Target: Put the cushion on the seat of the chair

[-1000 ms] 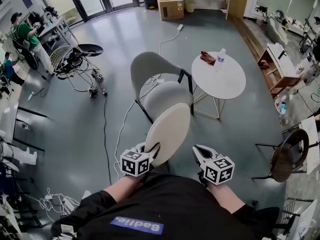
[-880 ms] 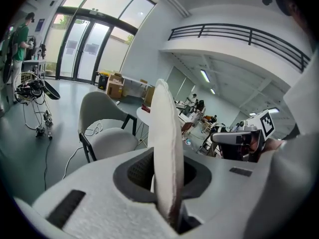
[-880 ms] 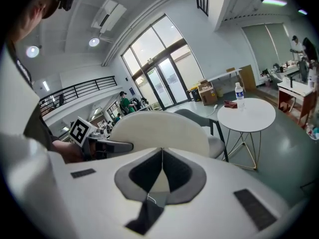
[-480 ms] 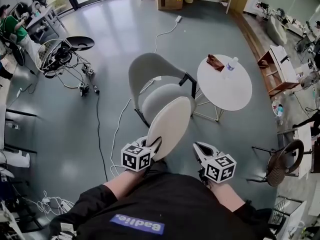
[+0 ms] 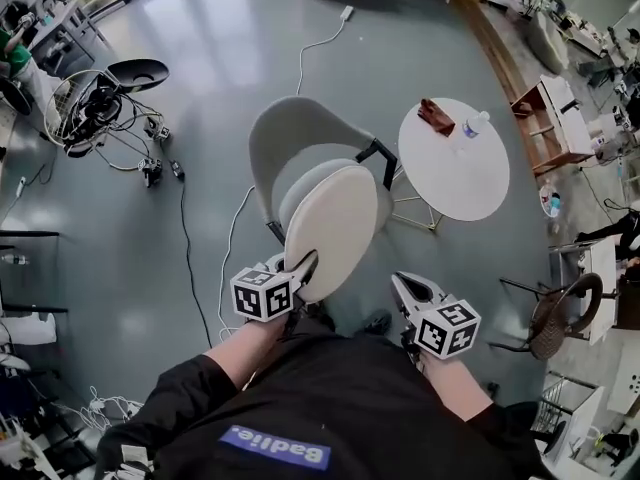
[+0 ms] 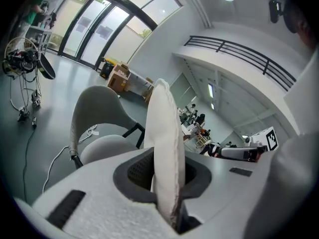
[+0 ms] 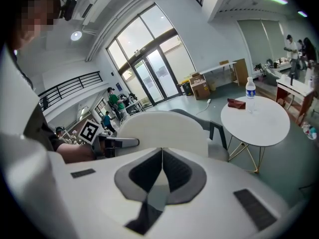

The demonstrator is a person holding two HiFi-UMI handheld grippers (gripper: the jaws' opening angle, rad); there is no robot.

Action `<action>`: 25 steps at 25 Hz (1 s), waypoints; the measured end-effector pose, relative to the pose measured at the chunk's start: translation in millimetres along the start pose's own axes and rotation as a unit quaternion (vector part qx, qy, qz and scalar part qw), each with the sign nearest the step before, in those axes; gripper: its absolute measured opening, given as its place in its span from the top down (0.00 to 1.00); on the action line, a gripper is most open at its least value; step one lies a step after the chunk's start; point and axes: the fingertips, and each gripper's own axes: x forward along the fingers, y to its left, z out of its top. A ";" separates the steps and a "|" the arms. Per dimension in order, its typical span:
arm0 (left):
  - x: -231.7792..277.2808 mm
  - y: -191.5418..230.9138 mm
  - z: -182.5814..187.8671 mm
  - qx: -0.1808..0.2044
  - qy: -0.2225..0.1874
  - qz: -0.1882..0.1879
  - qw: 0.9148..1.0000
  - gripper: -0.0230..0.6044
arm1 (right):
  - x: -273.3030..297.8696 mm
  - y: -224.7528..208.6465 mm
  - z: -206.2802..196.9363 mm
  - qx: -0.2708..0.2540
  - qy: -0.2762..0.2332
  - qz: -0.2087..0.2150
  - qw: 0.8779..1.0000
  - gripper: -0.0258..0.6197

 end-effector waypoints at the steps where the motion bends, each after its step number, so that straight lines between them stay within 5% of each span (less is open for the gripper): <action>1: 3.0 3.4 3.4 -0.008 -0.006 0.000 1.000 0.87 | 2.5 -2.6 1.8 0.002 0.001 0.001 1.000 0.91; 9: 46.0 25.6 6.6 -0.089 -0.045 0.000 0.995 0.86 | 24.0 -33.4 9.8 0.008 0.018 0.036 0.999 0.91; 25: 156.7 87.6 -35.5 -0.253 -0.096 0.009 0.963 0.86 | 50.9 -103.9 -22.0 -0.032 0.121 0.121 0.985 0.91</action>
